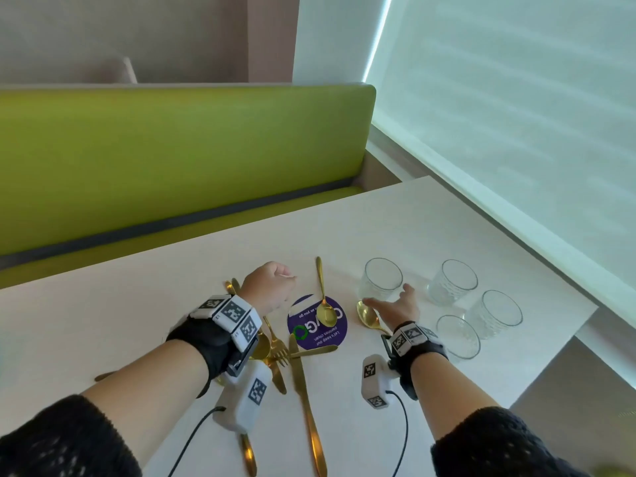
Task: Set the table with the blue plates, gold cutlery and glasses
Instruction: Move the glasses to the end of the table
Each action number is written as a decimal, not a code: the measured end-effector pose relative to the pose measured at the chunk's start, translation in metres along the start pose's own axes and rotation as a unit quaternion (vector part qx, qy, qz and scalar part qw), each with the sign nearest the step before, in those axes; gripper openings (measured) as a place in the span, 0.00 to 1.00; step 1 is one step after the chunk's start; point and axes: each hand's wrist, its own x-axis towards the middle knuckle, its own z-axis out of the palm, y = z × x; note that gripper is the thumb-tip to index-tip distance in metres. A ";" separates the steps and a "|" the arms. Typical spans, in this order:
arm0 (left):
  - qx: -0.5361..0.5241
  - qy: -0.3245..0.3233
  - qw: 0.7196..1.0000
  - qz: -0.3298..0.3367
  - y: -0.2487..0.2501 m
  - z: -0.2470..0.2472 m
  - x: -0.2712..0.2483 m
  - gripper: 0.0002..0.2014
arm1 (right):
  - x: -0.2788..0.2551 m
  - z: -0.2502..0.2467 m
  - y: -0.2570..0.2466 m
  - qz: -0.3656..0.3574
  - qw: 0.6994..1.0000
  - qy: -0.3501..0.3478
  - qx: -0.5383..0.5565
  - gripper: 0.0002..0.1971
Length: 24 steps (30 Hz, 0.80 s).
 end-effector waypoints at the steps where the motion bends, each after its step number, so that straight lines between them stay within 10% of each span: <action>1: 0.000 0.002 1.000 -0.002 0.000 0.000 0.002 0.14 | 0.004 0.004 0.001 -0.006 1.000 0.004 0.003 0.51; 16: -0.031 -0.038 0.999 -0.020 -0.009 0.007 0.008 0.22 | 0.016 0.023 -0.006 -0.059 0.995 0.072 0.047 0.40; 24: 0.039 -0.079 0.993 0.084 0.007 0.032 -0.004 0.46 | -0.042 0.002 -0.036 -0.155 0.980 -0.042 0.117 0.39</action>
